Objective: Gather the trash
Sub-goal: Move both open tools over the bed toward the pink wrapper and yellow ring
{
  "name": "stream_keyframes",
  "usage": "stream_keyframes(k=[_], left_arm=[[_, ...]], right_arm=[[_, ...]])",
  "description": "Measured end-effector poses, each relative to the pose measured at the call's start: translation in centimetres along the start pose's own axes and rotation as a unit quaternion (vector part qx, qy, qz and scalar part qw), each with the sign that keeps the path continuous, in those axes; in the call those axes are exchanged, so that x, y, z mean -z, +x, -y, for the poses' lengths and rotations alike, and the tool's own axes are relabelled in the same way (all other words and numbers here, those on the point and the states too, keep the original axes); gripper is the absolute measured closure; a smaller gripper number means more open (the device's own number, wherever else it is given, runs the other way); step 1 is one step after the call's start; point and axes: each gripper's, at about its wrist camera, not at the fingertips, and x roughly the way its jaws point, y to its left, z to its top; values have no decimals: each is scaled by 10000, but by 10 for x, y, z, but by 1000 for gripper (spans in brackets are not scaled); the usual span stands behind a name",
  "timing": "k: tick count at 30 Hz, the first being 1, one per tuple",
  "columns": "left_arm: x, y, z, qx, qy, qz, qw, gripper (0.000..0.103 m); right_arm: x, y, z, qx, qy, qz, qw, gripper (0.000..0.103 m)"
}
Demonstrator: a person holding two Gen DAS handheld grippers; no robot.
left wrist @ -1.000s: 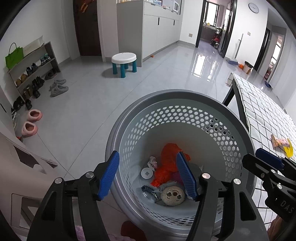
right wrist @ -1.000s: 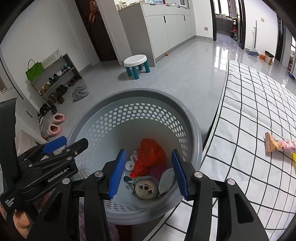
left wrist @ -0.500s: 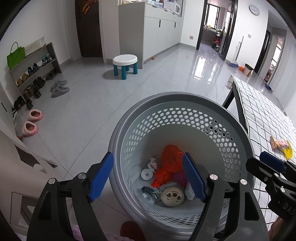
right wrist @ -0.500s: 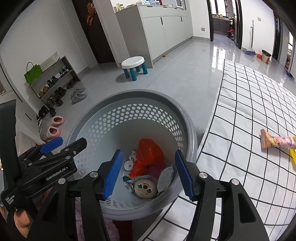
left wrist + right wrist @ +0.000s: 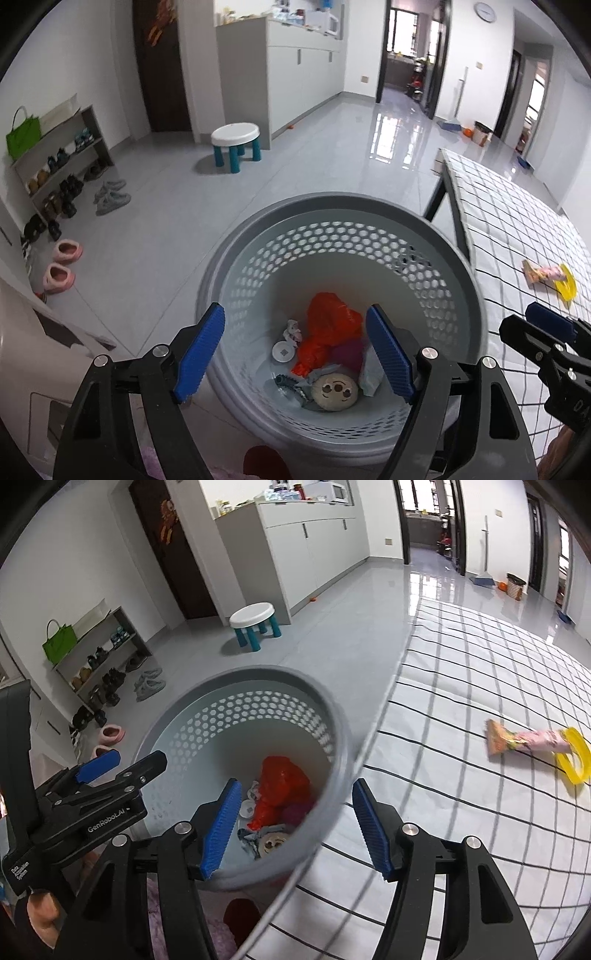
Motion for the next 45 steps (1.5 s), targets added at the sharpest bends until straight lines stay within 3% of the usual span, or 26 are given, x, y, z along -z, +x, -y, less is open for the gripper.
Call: stream_keyframes(k=[18,29,45], left_arm=[[-1,-27,99,831,443,141,9955,24],[-7,-22,144,991,738,101,9923,24],[-16,12,190,1074,972,-116,9894,23]], right_arm=[[37,-66,108,743,746,311,9940,40],[45,-87,164,1101,1054,392,9875,39],[38,-72,227,1491,1301,295,9798,37]])
